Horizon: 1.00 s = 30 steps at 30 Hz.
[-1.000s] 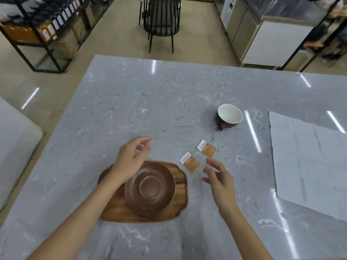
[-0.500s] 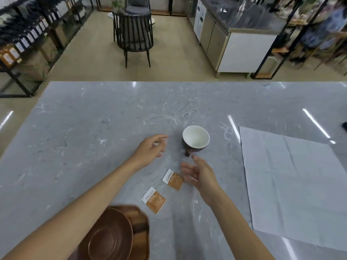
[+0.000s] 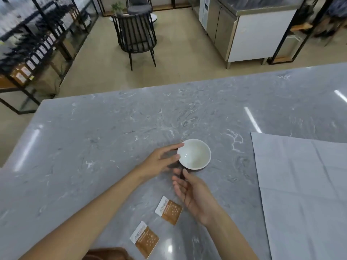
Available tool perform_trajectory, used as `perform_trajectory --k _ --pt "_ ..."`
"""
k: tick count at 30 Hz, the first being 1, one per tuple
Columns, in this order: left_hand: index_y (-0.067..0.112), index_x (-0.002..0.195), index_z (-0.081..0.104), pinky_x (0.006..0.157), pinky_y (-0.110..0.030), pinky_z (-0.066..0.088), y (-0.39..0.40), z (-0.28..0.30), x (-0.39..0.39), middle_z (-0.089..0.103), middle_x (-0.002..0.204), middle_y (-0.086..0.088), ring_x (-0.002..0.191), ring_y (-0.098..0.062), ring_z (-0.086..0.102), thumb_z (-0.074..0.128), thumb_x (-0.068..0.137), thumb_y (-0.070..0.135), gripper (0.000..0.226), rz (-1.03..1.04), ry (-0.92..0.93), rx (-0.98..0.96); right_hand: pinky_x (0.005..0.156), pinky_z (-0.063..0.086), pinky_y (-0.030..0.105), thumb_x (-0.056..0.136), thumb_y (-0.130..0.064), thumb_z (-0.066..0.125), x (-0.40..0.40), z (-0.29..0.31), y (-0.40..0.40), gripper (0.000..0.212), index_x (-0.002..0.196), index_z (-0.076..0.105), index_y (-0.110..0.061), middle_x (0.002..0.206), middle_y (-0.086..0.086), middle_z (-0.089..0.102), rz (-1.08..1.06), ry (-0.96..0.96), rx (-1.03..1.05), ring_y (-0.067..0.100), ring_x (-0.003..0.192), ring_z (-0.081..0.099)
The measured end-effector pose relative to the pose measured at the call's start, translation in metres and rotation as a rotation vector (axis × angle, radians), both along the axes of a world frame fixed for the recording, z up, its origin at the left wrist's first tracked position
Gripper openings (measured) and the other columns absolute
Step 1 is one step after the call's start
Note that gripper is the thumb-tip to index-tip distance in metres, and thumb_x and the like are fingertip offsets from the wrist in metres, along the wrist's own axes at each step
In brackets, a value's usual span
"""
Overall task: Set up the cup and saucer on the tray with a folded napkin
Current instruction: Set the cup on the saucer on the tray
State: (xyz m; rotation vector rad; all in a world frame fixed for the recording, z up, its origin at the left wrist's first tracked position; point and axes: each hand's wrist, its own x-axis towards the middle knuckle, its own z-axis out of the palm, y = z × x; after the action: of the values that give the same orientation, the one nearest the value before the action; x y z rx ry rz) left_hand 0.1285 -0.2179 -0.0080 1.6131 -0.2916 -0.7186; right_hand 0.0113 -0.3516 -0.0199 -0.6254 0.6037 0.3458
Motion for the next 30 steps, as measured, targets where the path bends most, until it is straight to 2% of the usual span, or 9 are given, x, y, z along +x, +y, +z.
perform_trajectory --k 1,3,5,7,10,15,18,25,30 --pt "0.035 0.133 0.064 0.090 -0.033 0.060 0.000 -0.002 0.000 0.060 0.143 0.013 0.124 -0.012 0.063 0.065 0.097 0.020 0.039 0.007 0.032 -0.020 0.069 0.062 0.022 0.102 -0.026 0.059 0.001 -0.003 0.000 0.030 0.110 0.074 -0.001 0.087 0.012 0.076 0.000 -0.014 -0.023 0.013 0.074 0.073" --pt "0.037 0.131 0.064 0.094 -0.041 0.059 -0.001 -0.004 0.000 0.060 0.143 0.009 0.120 -0.021 0.067 0.066 0.096 0.020 0.039 0.025 0.070 -0.034 0.070 0.061 0.021 0.103 -0.024 0.058 0.002 -0.006 0.000 0.028 0.106 0.074 -0.001 0.087 0.012 0.075 0.008 -0.042 -0.067 0.014 0.076 0.073" --pt "0.035 0.132 0.064 0.095 -0.041 0.058 -0.001 -0.006 -0.001 0.059 0.144 0.006 0.119 -0.025 0.067 0.067 0.096 0.018 0.040 0.053 0.113 -0.070 0.071 0.060 0.020 0.104 -0.021 0.056 0.001 -0.006 -0.001 0.026 0.102 0.073 -0.002 0.087 0.012 0.074 0.020 -0.066 -0.110 0.013 0.077 0.073" --pt "0.032 0.132 0.065 0.094 -0.037 0.058 -0.001 -0.007 -0.005 0.058 0.144 0.007 0.122 -0.024 0.066 0.069 0.094 0.018 0.041 0.082 0.145 -0.111 0.071 0.060 0.019 0.105 -0.020 0.053 0.000 -0.006 -0.002 0.026 0.098 0.071 -0.002 0.084 0.011 0.074 0.032 -0.088 -0.145 0.012 0.077 0.072" --pt "0.029 0.132 0.066 0.099 -0.037 0.056 0.001 -0.006 -0.014 0.058 0.144 0.013 0.127 -0.019 0.063 0.072 0.093 0.018 0.041 0.116 0.153 -0.155 0.072 0.060 0.018 0.106 -0.018 0.050 -0.006 -0.002 -0.005 0.025 0.097 0.068 -0.003 0.082 0.009 0.072 0.052 -0.115 -0.165 0.012 0.076 0.070" --pt "0.030 0.128 0.068 0.098 -0.032 0.056 0.008 0.003 -0.035 0.064 0.134 0.021 0.125 -0.013 0.063 0.073 0.091 0.017 0.040 0.181 0.152 -0.187 0.072 0.059 0.019 0.106 -0.017 0.049 -0.020 0.012 0.001 0.025 0.097 0.067 -0.002 0.082 0.010 0.070 0.090 -0.142 -0.174 0.013 0.077 0.069" --pt "0.030 0.128 0.068 0.099 -0.033 0.056 0.019 0.015 -0.048 0.064 0.132 0.023 0.125 -0.015 0.064 0.073 0.091 0.018 0.039 0.207 0.130 -0.204 0.074 0.060 0.020 0.106 -0.017 0.049 -0.029 0.023 0.008 0.024 0.097 0.066 -0.001 0.084 0.012 0.069 0.118 -0.168 -0.172 0.013 0.078 0.068" --pt "0.030 0.129 0.067 0.099 -0.033 0.056 0.055 0.043 -0.087 0.069 0.127 0.017 0.119 -0.018 0.068 0.072 0.092 0.017 0.040 0.242 0.071 -0.242 0.066 0.058 0.019 0.105 -0.015 0.051 -0.058 0.051 0.038 0.023 0.096 0.066 0.000 0.079 0.012 0.064 0.162 -0.221 -0.148 0.013 0.066 0.061" --pt "0.028 0.127 0.069 0.101 -0.036 0.056 0.090 0.052 -0.123 0.063 0.137 0.012 0.122 -0.015 0.065 0.073 0.090 0.016 0.039 0.303 0.068 -0.261 0.062 0.054 0.019 0.103 -0.014 0.051 -0.089 0.063 0.072 0.023 0.091 0.067 -0.002 0.076 0.011 0.063 0.197 -0.256 -0.172 0.014 0.064 0.058"
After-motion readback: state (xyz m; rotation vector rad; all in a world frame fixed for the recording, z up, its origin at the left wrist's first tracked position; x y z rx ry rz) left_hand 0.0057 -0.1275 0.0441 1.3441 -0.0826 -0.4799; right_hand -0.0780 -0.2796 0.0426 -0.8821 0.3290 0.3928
